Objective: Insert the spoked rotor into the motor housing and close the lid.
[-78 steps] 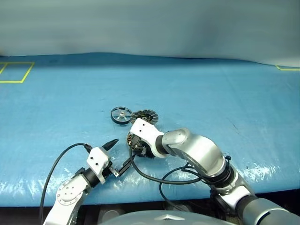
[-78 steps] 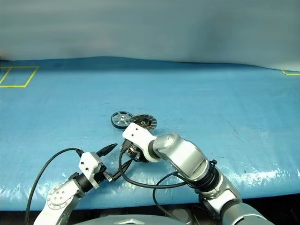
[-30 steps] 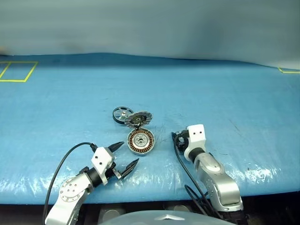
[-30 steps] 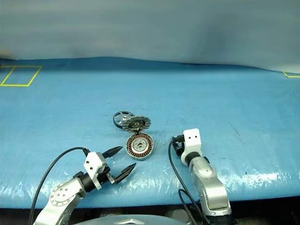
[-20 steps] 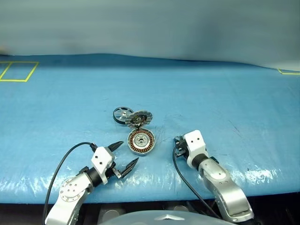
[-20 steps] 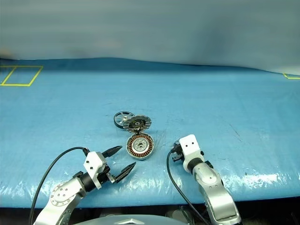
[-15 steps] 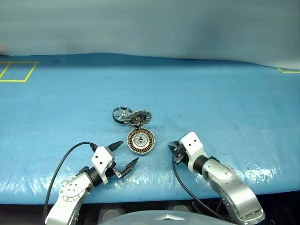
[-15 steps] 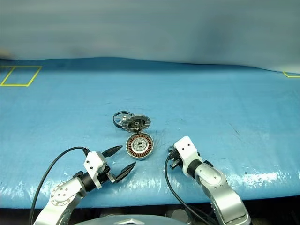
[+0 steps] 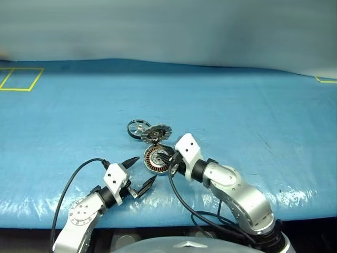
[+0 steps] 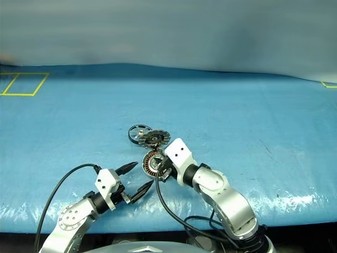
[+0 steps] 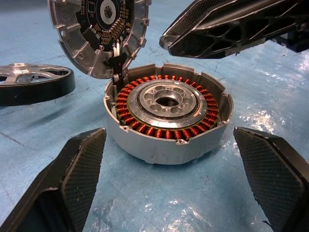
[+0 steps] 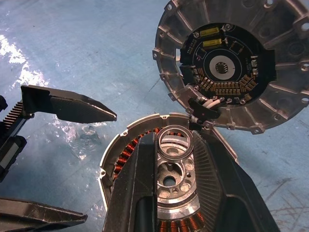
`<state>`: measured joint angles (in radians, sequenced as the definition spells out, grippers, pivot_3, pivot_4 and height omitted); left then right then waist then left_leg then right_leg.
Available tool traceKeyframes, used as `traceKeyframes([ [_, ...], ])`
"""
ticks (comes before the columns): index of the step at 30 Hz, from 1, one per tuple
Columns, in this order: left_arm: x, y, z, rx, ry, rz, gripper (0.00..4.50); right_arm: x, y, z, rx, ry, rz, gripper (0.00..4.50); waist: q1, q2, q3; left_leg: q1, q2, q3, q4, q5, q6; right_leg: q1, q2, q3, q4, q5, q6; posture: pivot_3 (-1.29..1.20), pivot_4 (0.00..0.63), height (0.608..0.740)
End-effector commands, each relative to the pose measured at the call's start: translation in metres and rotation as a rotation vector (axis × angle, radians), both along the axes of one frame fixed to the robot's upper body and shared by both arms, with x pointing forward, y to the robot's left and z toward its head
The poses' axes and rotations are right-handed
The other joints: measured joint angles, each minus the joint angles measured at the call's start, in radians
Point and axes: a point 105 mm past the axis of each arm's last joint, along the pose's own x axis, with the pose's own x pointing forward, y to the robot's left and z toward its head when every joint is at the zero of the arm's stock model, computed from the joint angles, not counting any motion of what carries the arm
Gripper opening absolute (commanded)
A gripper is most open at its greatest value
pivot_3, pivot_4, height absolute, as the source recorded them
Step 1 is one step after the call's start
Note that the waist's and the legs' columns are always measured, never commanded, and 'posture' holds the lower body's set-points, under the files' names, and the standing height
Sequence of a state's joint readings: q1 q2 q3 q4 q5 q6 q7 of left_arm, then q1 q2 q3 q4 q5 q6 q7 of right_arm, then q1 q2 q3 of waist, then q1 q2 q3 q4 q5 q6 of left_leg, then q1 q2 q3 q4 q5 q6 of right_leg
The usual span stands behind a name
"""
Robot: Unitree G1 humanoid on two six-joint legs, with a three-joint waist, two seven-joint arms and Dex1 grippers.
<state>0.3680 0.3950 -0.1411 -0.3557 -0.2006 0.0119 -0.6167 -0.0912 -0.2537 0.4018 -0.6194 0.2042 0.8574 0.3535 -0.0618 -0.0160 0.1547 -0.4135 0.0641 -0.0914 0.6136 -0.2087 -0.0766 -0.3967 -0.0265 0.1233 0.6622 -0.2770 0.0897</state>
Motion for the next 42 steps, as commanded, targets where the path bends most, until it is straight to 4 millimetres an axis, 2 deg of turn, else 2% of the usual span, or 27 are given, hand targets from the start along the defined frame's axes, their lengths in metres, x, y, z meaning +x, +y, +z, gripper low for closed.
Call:
traceKeyframes([
  [1, -0.001, -0.004, 0.009, -0.018, -0.033, -0.009, 4.5, 0.002, 0.004, 0.001, 0.012, 0.002, -0.01, 0.68, -0.001, 0.0, 0.0, 0.0, 0.0, 0.0, 0.0, 0.0, 0.0, 0.0, 0.0, 0.0, 0.0, 0.0, 0.0, 0.0, 0.15, 0.74],
  [15, -0.002, -0.005, 0.008, -0.015, -0.032, -0.015, 4.5, 0.002, 0.005, -0.023, -0.011, 0.092, -0.027, 0.68, -0.001, 0.0, 0.0, 0.0, 0.0, 0.0, 0.0, 0.0, 0.0, 0.0, 0.0, 0.0, 0.0, 0.0, 0.0, 0.0, 0.15, 0.74],
  [27, -0.002, -0.005, 0.008, -0.013, -0.028, -0.012, 4.5, 0.001, 0.007, -0.034, -0.028, 0.125, -0.023, 0.68, -0.004, 0.0, 0.0, 0.001, 0.0, 0.0, 0.0, 0.0, 0.0, 0.001, 0.0, 0.0, 0.0, 0.0, 0.0, 0.0, 0.15, 0.74],
  [31, -0.001, -0.005, 0.007, -0.011, -0.027, -0.015, 4.5, 0.0, 0.006, -0.034, -0.028, 0.128, -0.02, 2.16, -0.004, 0.0, 0.0, 0.001, 0.0, 0.0, 0.0, 0.0, 0.0, 0.001, 0.0, 0.0, 0.0, 0.0, 0.0, 0.0, 0.15, 0.74],
  [32, -0.001, -0.005, 0.007, -0.011, -0.026, -0.015, 4.5, -0.001, 0.005, -0.032, -0.027, 0.127, -0.018, 2.35, -0.004, 0.0, 0.0, 0.001, 0.0, 0.0, 0.0, 0.0, 0.0, 0.001, 0.0, 0.0, 0.0, 0.0, 0.0, 0.0, 0.15, 0.74],
  [35, -0.002, -0.006, 0.007, -0.011, -0.026, -0.017, 4.5, -0.004, 0.002, -0.024, -0.011, 0.12, -0.005, 3.29, -0.001, 0.0, 0.0, 0.001, 0.0, 0.0, 0.0, 0.0, 0.0, 0.002, 0.0, 0.0, 0.0, 0.0, 0.0, 0.0, 0.15, 0.74],
  [40, -0.001, -0.006, 0.007, -0.012, -0.028, -0.017, 4.5, -0.008, -0.002, 0.003, 0.05, 0.091, 0.017, 3.29, 0.0, 0.0, 0.0, 0.001, 0.0, 0.0, 0.001, 0.0, 0.0, 0.002, 0.0, 0.0, 0.0, 0.0, 0.001, 0.0, 0.15, 0.74],
  [42, -0.001, -0.006, 0.007, -0.012, -0.03, -0.016, 4.5, -0.007, -0.005, 0.01, 0.063, 0.083, 0.001, 2.89, -0.003, 0.001, 0.0, 0.001, 0.0, 0.0, 0.001, 0.0, 0.0, 0.001, 0.0, 0.0, 0.001, 0.0, 0.0, 0.0, 0.15, 0.74],
])
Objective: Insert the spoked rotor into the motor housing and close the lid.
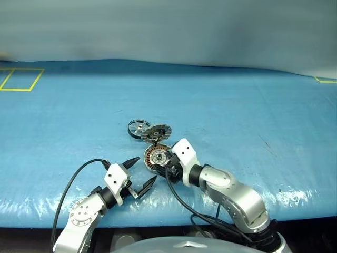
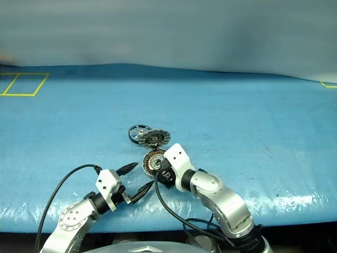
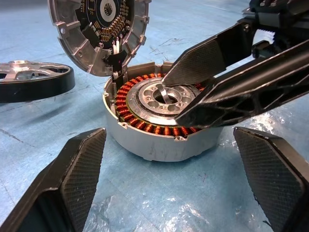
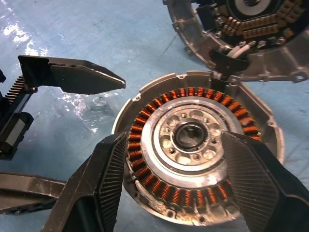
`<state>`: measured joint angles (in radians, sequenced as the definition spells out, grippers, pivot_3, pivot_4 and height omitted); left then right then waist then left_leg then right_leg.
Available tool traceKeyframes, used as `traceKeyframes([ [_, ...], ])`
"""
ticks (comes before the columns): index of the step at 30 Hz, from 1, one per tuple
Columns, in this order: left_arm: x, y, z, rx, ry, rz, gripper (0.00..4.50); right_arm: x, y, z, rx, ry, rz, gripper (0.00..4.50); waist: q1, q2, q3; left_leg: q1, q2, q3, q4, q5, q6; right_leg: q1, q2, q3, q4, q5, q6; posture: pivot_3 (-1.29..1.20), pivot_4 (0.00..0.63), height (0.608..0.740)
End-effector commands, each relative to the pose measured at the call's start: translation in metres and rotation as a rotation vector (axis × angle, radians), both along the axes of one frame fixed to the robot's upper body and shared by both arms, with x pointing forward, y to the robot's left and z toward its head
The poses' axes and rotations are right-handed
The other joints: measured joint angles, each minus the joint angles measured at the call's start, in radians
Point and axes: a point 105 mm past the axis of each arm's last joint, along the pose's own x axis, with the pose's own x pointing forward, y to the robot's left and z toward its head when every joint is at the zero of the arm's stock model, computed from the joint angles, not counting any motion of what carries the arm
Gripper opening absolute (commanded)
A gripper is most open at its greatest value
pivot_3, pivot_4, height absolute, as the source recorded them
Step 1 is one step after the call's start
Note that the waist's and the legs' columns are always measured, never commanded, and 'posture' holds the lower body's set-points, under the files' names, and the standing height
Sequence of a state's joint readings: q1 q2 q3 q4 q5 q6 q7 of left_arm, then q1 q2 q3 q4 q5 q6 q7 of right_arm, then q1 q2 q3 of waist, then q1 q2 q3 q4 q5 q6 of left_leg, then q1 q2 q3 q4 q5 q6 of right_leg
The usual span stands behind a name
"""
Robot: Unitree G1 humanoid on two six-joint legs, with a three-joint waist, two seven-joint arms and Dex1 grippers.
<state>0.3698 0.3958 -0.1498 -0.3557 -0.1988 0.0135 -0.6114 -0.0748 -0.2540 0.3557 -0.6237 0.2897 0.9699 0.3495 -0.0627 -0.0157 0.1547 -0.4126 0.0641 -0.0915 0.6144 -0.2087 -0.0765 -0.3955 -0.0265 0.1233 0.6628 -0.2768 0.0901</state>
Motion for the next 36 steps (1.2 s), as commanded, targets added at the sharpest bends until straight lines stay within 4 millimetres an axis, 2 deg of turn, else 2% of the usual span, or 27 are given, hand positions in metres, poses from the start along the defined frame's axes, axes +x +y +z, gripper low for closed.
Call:
traceKeyframes([
  [1, 0.0, -0.004, 0.008, -0.012, -0.036, -0.014, 4.5, 0.0, 0.001, 0.024, 0.05, -0.053, -0.001, 2.69, -0.003, 0.0, 0.0, 0.0, 0.0, 0.0, 0.0, 0.0, 0.0, 0.0, 0.0, 0.0, 0.0, 0.0, 0.0, 0.0, 0.15, 0.74],
  [9, 0.001, -0.004, 0.009, -0.004, -0.049, -0.01, 4.5, 0.002, -0.008, 0.005, 0.061, -0.034, -0.055, 0.04, -0.001, 0.0, 0.0, -0.001, 0.0, 0.0, 0.0, 0.0, 0.0, 0.0, 0.0, 0.0, -0.001, 0.0, 0.0, 0.0, 0.15, 0.74],
  [24, 0.002, -0.003, 0.009, 0.001, -0.044, -0.008, 4.5, 0.006, 0.011, -0.003, 0.122, -0.027, -0.024, 0.04, -0.004, 0.0, 0.0, 0.0, 0.0, 0.0, 0.0, 0.0, 0.0, 0.0, 0.0, 0.0, 0.0, 0.0, 0.0, 0.0, 0.15, 0.74],
  [36, 0.002, -0.003, 0.008, 0.003, -0.04, -0.002, 4.5, 0.012, 0.022, -0.002, 0.133, -0.041, 0.009, 0.04, -0.004, 0.001, 0.0, 0.0, 0.0, 0.0, 0.0, 0.0, 0.0, 0.0, 0.0, 0.0, 0.0, 0.0, 0.0, 0.0, 0.15, 0.74],
])
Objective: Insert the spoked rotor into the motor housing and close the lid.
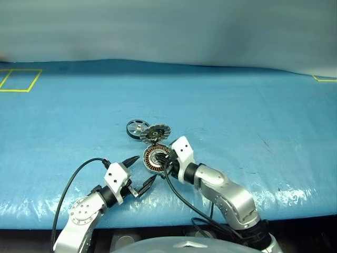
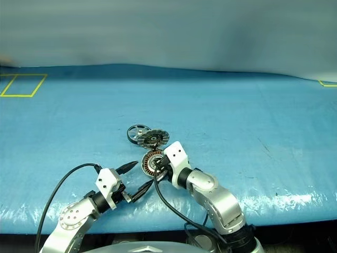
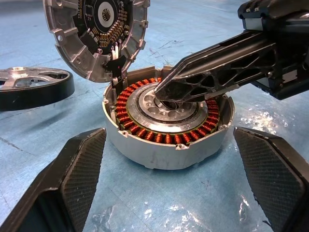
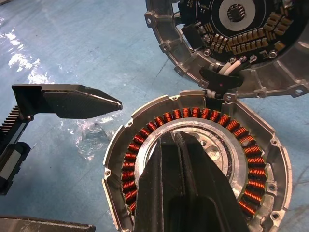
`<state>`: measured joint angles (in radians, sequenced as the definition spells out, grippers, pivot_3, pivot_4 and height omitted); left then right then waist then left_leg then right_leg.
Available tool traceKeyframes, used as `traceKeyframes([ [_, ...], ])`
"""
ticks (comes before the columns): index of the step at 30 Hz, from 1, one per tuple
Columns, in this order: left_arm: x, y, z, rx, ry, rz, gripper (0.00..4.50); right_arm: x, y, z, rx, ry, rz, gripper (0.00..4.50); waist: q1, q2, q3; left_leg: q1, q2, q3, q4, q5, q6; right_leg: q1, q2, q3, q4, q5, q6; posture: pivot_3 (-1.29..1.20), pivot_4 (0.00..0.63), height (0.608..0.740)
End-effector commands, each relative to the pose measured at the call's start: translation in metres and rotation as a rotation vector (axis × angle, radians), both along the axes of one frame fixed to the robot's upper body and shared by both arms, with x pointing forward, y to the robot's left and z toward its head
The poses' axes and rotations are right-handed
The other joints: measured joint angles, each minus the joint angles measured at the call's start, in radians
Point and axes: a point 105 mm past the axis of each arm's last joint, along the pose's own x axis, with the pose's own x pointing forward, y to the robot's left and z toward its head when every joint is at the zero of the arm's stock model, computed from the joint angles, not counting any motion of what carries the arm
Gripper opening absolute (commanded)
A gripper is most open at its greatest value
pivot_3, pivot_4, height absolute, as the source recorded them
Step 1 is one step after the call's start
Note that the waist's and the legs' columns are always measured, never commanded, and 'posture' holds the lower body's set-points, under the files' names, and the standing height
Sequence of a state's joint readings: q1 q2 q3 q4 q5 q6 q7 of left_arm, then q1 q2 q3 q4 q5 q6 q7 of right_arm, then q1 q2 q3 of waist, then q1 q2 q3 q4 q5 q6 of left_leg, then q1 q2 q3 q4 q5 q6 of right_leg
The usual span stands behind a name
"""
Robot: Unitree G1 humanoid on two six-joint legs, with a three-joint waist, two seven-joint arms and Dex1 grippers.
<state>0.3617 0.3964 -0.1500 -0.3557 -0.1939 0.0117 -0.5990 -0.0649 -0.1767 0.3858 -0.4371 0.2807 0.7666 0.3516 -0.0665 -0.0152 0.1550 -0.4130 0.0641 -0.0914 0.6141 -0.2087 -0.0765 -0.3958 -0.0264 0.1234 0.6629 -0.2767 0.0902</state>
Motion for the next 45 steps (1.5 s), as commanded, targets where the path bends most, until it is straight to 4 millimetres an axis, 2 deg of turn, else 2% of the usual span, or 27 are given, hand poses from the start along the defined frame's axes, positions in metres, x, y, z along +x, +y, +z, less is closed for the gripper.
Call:
traceKeyframes([
  [1, -0.001, -0.003, 0.006, -0.002, -0.027, -0.01, 4.5, 0.002, 0.006, 0.012, 0.029, -0.048, 0.025, 0.04, 0.0, 0.0, 0.0, 0.0, 0.0, 0.0, 0.0, 0.0, 0.0, 0.0, 0.0, 0.0, 0.0, 0.0, 0.0, 0.0, 0.15, 0.74],
  [12, -0.002, -0.002, 0.005, -0.004, -0.022, 0.0, 4.5, 0.001, -0.004, 0.005, -0.015, -0.013, -0.003, 0.04, 0.0, 0.0, 0.0, 0.0, 0.0, 0.0, 0.0, 0.0, 0.0, 0.0, 0.0, 0.0, 0.0, 0.0, 0.0, 0.0, 0.15, 0.74],
  [17, -0.002, -0.003, 0.005, -0.008, -0.023, -0.006, 4.5, 0.001, -0.002, -0.007, -0.089, 0.009, 0.004, 0.04, -0.001, 0.0, 0.0, 0.001, 0.0, 0.0, 0.0, 0.0, 0.0, 0.001, 0.0, 0.0, 0.0, 0.0, 0.0, 0.0, 0.15, 0.74],
  [20, -0.001, -0.003, 0.004, -0.008, -0.023, -0.008, 4.5, 0.002, 0.001, -0.005, -0.09, 0.003, 0.004, 0.04, -0.001, 0.0, 0.0, 0.001, 0.0, 0.0, 0.001, 0.0, 0.0, 0.001, 0.0, 0.0, 0.001, 0.0, 0.0, 0.0, 0.15, 0.74],
  [24, -0.002, -0.003, 0.004, -0.01, -0.021, -0.006, 4.5, 0.003, 0.001, 0.012, -0.043, -0.04, 0.006, 0.04, -0.001, 0.0, 0.0, 0.001, 0.0, 0.0, 0.0, 0.0, 0.0, 0.001, 0.0, 0.0, 0.0, 0.0, 0.0, 0.0, 0.15, 0.74],
  [28, -0.002, 0.001, 0.006, 0.002, -0.026, 0.009, 4.5, -0.004, -0.002, 0.044, 0.025, -0.13, 0.058, 0.04, 0.0, 0.0, 0.0, 0.0, 0.0, 0.0, 0.0, 0.0, 0.0, 0.0, 0.0, 0.0, 0.0, 0.0, 0.0, 0.0, 0.15, 0.74],
  [31, -0.002, 0.011, 0.007, 0.018, -0.014, 0.022, 4.5, -0.01, -0.012, 0.055, 0.011, -0.177, 0.098, 0.04, 0.001, 0.0, 0.0, 0.0, 0.0, 0.0, 0.0, 0.0, 0.0, 0.0, 0.0, 0.0, 0.0, 0.0, 0.0, 0.0, 0.15, 0.74],
  [35, 0.007, 0.041, 0.011, 0.076, -0.003, 0.093, 4.5, -0.012, -0.025, 0.054, -0.016, -0.183, 0.096, 0.04, 0.001, 0.0, 0.0, 0.0, 0.0, 0.0, 0.0, 0.0, 0.0, 0.0, 0.0, 0.0, 0.001, 0.0, 0.0, 0.0, 0.15, 0.74],
  [39, 0.02, 0.069, 0.029, 0.063, -0.002, 0.146, 4.5, -0.012, -0.033, 0.045, -0.055, -0.173, 0.082, 0.04, 0.001, 0.0, 0.0, 0.0, 0.0, 0.0, 0.0, 0.0, 0.0, 0.0, 0.0, 0.0, 0.001, 0.0, 0.0, 0.0, 0.15, 0.74],
  [42, 0.028, 0.081, 0.039, 0.057, 0.023, 0.149, 4.5, -0.015, -0.034, 0.04, -0.105, -0.227, 0.094, 0.04, 0.002, 0.0, 0.0, 0.0, 0.0, 0.0, 0.0, 0.0, 0.0, 0.0, 0.0, 0.0, 0.0, 0.0, 0.0, 0.0, 0.15, 0.74],
  [45, 0.041, 0.092, 0.049, 0.124, 0.05, 0.095, 4.5, -0.018, -0.032, 0.043, -0.07, -0.305, 0.091, 0.04, 0.005, -0.001, 0.0, 0.0, 0.0, -0.001, 0.0, 0.0, 0.0, 0.0, 0.0, -0.001, 0.0, 0.0, 0.0, 0.0, 0.15, 0.74],
])
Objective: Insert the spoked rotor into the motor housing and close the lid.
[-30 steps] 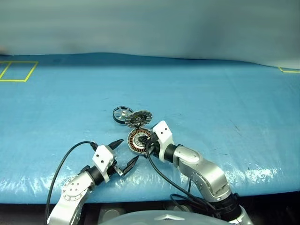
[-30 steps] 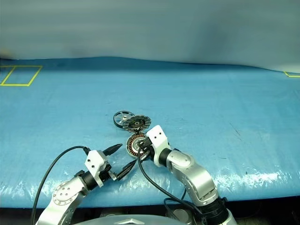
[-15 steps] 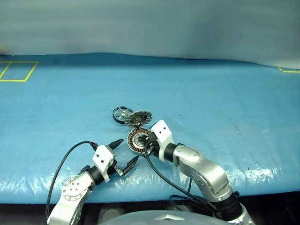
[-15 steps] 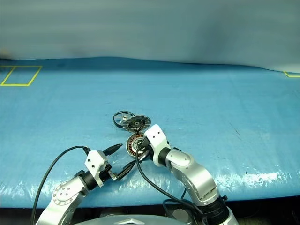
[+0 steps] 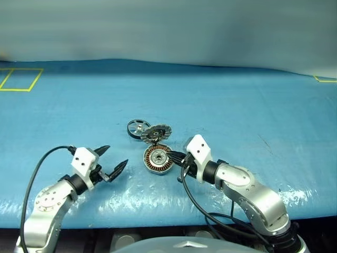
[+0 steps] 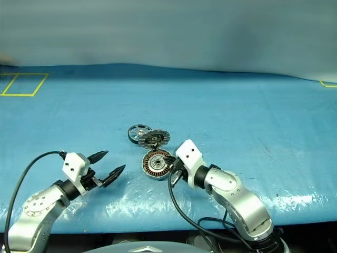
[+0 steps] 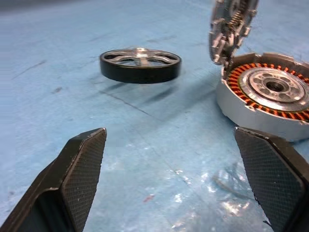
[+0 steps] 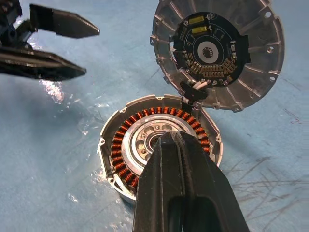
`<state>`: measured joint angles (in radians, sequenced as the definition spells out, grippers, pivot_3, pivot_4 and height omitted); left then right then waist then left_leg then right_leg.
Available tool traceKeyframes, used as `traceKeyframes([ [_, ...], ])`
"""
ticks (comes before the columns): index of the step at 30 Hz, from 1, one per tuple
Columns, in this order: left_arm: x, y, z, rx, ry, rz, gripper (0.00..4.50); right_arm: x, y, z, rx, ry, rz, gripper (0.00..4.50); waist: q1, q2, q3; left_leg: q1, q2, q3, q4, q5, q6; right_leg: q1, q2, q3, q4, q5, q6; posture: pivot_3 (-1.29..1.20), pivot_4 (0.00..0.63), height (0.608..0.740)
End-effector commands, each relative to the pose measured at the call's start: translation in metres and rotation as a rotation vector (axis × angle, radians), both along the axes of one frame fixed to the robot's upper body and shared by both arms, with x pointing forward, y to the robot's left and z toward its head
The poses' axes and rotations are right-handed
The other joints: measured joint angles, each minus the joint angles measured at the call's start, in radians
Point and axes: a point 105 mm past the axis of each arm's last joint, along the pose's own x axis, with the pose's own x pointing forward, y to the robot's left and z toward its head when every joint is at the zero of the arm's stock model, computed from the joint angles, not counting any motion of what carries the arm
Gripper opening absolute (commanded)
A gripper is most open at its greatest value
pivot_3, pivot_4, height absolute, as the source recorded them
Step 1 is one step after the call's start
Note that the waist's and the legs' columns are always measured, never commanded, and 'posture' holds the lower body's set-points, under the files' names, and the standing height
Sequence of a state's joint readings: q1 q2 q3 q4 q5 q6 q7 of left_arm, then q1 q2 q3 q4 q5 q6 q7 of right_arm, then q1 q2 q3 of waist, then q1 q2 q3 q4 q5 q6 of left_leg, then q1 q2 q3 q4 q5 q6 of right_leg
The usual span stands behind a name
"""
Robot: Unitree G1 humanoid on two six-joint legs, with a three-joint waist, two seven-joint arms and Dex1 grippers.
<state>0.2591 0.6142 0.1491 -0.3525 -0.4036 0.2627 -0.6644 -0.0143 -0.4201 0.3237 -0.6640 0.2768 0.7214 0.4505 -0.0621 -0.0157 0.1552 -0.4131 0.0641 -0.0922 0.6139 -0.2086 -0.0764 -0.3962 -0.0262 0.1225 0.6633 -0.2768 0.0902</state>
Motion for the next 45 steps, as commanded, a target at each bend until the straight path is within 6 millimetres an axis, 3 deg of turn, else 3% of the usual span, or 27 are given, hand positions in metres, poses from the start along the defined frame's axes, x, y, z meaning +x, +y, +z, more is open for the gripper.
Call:
traceKeyframes([
  [1, 0.012, 0.007, 0.02, 0.031, 0.011, -0.067, 4.5, -0.003, 0.005, 0.012, 0.058, -0.126, 0.015, 0.04, 0.001, 0.0, 0.0, 0.0, 0.0, 0.0, 0.0, 0.0, 0.0, 0.0, 0.0, 0.0, 0.0, 0.0, 0.0, 0.0, 0.15, 0.74],
  [5, 0.031, 0.009, 0.04, 0.034, 0.045, -0.171, 4.5, -0.004, -0.002, 0.007, 0.112, -0.183, -0.027, 0.04, 0.0, -0.002, 0.001, 0.0, 0.0, 0.0, 0.001, 0.0, 0.0, 0.001, 0.0, 0.0, 0.0, 0.0, 0.0, 0.0, 0.15, 0.74],
  [10, 0.055, 0.008, 0.053, 0.105, 0.082, -0.313, 4.5, -0.009, -0.008, -0.013, 0.131, -0.138, -0.072, 0.04, -0.001, -0.002, 0.002, 0.0, 0.0, 0.0, 0.0, 0.0, 0.0, 0.001, 0.0, 0.0, 0.0, 0.0, 0.0, 0.0, 0.15, 0.74],
  [18, 0.095, -0.005, 0.059, 0.198, 0.133, -0.475, 4.5, -0.013, -0.01, -0.031, 0.149, -0.092, -0.131, 0.04, 0.0, -0.002, 0.002, 0.0, 0.0, 0.0, 0.0, 0.0, 0.0, 0.0, 0.001, 0.0, 0.001, 0.003, 0.005, 0.0, 0.15, 0.74],
  [27, 0.136, -0.035, 0.061, 0.399, 0.157, -0.604, 4.5, -0.016, -0.008, -0.035, 0.152, -0.076, -0.16, 0.04, 0.006, -0.003, 0.003, -0.002, 0.0, -0.001, 0.001, 0.0, 0.0, 0.0, 0.001, 0.0, 0.002, 0.003, 0.005, 0.0, 0.15, 0.74],
  [32, 0.143, -0.047, 0.062, 0.481, 0.199, -0.681, 4.5, -0.017, -0.009, -0.036, 0.146, -0.08, -0.18, 0.04, 0.001, -0.003, 0.003, -0.002, -0.001, -0.002, 0.0, 0.0, 0.0, 0.0, 0.002, -0.001, 0.002, 0.003, 0.005, 0.0, 0.15, 0.74],
  [38, 0.142, -0.047, 0.058, 0.633, 0.281, -0.773, 4.5, -0.019, -0.01, -0.034, 0.169, -0.086, -0.207, 0.04, -0.001, -0.003, 0.003, -0.002, -0.001, -0.002, 0.001, 0.0, 0.0, 0.0, 0.002, 0.0, 0.002, 0.003, 0.006, 0.0, 0.15, 0.74],
  [45, 0.151, -0.057, 0.062, 0.684, 0.232, -0.772, 4.5, -0.019, -0.008, -0.032, 0.18, -0.096, -0.222, 0.04, 0.002, -0.005, 0.004, -0.002, -0.001, -0.003, 0.001, 0.0, 0.0, 0.0, 0.002, -0.001, 0.003, 0.003, 0.006, 0.0, 0.15, 0.74],
])
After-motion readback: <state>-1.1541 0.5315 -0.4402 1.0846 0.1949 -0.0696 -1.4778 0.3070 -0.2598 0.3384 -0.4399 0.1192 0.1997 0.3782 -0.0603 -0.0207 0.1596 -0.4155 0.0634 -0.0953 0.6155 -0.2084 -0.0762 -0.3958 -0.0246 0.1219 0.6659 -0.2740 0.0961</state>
